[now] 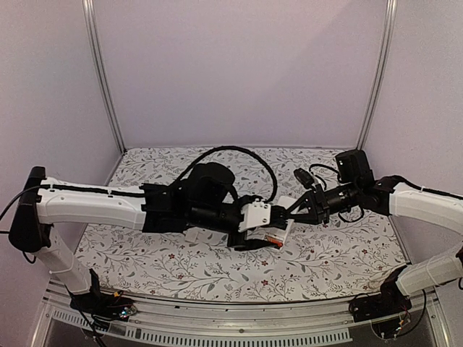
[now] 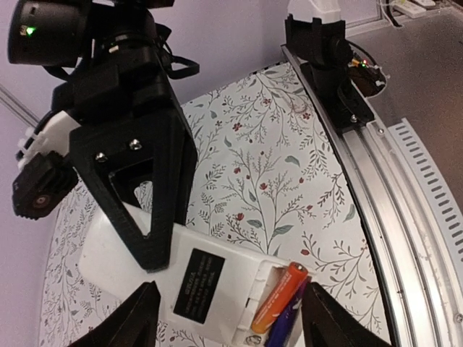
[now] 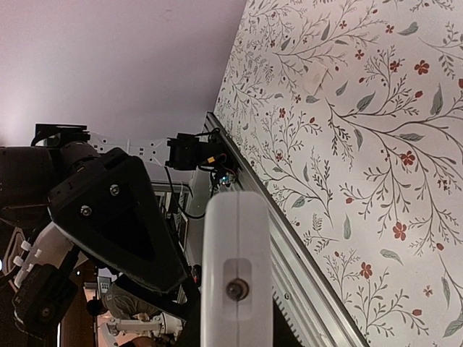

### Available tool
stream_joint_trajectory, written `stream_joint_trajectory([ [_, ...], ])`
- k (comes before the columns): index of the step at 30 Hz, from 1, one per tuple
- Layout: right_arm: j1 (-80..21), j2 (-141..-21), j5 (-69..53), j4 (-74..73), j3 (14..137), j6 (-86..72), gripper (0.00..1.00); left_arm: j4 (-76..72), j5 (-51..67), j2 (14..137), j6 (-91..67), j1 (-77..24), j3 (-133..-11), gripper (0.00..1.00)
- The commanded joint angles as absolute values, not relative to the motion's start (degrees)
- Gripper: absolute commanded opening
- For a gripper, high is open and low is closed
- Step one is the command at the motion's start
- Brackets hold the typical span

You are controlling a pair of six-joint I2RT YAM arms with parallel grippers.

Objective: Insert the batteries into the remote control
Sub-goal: Load the battery into the battery compartment.

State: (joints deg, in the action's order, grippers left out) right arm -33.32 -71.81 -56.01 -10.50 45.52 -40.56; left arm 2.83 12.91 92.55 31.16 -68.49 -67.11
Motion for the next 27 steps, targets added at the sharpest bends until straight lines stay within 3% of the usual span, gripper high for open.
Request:
stream_joint_trajectory([
  [1, -33.5, -72.3, -58.1, -9.9, 45.8, -41.1, 0.0, -1.4, 9.9, 89.7, 27.9, -68.2, -65.9, 0.69],
  [3, -33.4, -72.3, -58.2, -9.8, 45.9, -41.1, 0.0, -2.4, 7.0, 88.5, 24.8, -68.1, -65.4, 0.73],
  [6, -32.9, -72.3, -58.4, -9.5, 46.0, -41.0, 0.0, -3.9, 2.7, 85.5, 18.3, -67.7, -64.0, 0.98],
  [7, -32.6, -72.5, -58.6, -9.4, 46.1, -40.9, 0.0, -5.0, 1.1, 84.3, 15.5, -67.4, -63.0, 0.99],
  [13, -31.3, -72.7, -59.1, -9.3, 46.8, -40.2, 0.0, -6.4, -3.2, 78.4, -5.3, -64.7, -59.4, 1.0],
  [20, -30.9, -72.9, -59.3, -9.4, 47.6, -39.8, 0.0, -0.2, 8.2, 78.1, -18.3, -61.8, -57.8, 1.0],
  [27, -30.9, -73.4, -59.7, -9.3, 48.4, -39.6, 0.0, -6.6, 13.1, 79.7, -30.2, -62.1, -52.5, 0.99],
])
